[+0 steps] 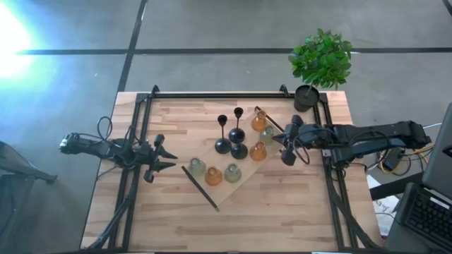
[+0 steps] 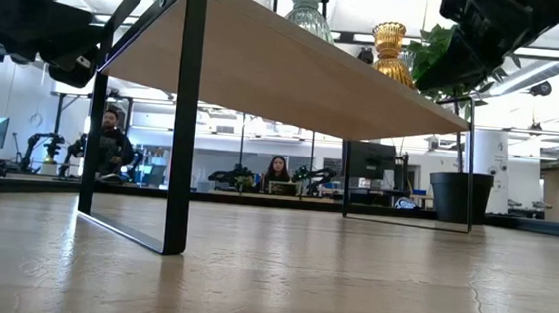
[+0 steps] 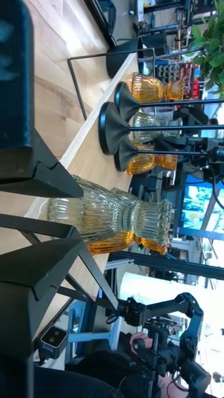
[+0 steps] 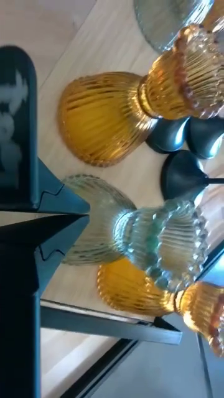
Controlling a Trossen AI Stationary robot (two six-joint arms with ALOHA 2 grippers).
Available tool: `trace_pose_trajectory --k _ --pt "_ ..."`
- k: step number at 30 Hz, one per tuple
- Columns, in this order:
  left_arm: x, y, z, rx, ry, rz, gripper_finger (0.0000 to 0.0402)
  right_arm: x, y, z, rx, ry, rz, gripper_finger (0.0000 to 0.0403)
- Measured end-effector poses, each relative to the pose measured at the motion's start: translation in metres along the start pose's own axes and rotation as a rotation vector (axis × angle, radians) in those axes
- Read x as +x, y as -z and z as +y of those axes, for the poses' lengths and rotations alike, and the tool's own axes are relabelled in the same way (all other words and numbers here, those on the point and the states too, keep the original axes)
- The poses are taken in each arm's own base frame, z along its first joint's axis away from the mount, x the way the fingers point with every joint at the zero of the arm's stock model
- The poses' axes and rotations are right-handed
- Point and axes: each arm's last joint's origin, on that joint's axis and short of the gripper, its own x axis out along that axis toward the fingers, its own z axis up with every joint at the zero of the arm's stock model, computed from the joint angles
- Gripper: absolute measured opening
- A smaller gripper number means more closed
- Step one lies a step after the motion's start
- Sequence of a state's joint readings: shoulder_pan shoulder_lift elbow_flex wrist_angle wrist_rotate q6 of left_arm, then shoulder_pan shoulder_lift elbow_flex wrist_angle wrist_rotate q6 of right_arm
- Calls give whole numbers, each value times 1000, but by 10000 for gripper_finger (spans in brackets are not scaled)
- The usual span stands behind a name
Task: Pick & Place candle stick holders
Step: Adjust the green candle holder on the shelf
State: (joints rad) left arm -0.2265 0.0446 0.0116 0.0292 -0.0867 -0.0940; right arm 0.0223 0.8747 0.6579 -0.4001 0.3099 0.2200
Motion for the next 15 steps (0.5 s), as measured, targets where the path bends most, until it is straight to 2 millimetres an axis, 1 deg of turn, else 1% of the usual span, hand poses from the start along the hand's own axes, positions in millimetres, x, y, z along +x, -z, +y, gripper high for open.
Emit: trace_pose_trajectory --k 10,15 --pt "0 0 0 0 0 0 120 13 -2 3 -20 5 8 7" --pt "0 0 0 0 1 0 120 16 0 4 -15 -21 30 7"
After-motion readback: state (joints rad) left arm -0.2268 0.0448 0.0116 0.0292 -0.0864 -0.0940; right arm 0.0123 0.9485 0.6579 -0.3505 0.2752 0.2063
